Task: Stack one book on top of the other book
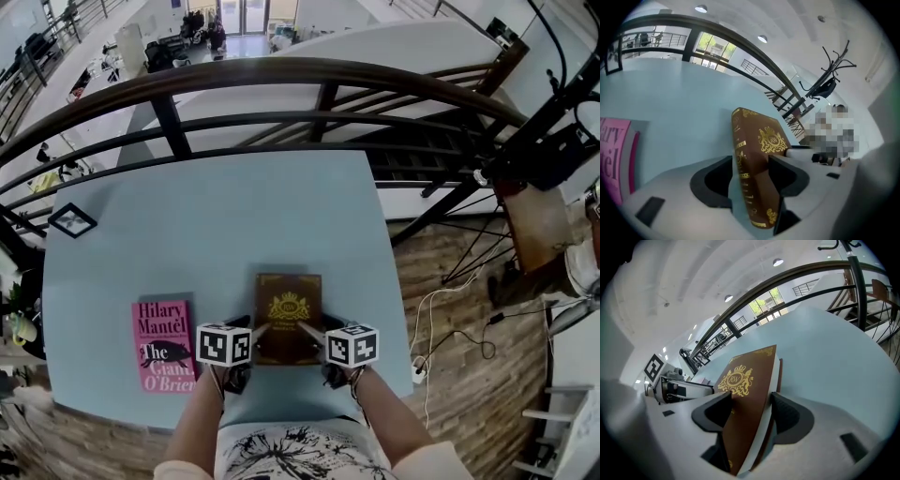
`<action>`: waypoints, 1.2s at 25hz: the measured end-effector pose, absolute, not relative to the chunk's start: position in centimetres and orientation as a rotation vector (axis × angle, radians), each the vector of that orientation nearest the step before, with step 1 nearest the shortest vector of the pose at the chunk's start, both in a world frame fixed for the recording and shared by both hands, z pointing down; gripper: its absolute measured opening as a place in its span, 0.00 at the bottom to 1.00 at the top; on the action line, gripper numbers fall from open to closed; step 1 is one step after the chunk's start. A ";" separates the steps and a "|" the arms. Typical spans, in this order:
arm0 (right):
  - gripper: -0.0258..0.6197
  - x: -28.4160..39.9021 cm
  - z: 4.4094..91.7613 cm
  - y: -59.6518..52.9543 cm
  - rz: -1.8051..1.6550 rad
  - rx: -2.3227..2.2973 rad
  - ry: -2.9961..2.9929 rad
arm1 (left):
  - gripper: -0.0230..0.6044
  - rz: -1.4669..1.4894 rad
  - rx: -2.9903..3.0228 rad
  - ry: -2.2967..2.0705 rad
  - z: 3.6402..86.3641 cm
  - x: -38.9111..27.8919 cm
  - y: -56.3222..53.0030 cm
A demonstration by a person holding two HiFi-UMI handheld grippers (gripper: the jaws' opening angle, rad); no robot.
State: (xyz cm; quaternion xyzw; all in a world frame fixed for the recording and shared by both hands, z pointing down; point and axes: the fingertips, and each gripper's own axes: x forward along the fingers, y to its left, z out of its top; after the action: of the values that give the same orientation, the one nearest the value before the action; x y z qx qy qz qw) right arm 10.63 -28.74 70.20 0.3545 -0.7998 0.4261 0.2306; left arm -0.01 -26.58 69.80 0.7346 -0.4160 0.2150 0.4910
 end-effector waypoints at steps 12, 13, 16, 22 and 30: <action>0.42 10.6 70.1 -28.6 1.155 1.036 -2.171 | 0.37 0.418 1.709 -0.971 70.2 0.4 -26.4; 0.41 10.7 70.0 -28.5 1.149 1.045 -2.162 | 0.37 0.417 1.708 -0.971 70.2 0.4 -26.4; 0.41 10.4 69.4 -28.0 1.139 1.056 -2.139 | 0.37 0.415 1.732 -0.991 69.5 0.2 -26.0; 0.39 7.2 66.1 -26.7 1.107 1.097 -2.176 | 0.37 0.420 1.815 -1.020 66.4 -2.8 -24.9; 0.39 0.0 62.3 -23.8 1.093 1.099 -2.205 | 0.37 0.375 1.821 -1.060 62.7 -10.0 -21.6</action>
State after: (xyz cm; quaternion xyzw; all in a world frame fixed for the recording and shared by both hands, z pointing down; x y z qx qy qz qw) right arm 0.05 -23.82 62.27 0.3975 -0.7978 0.3956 0.2213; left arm -10.03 -21.58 62.68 0.7464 -0.4345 0.1538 0.4800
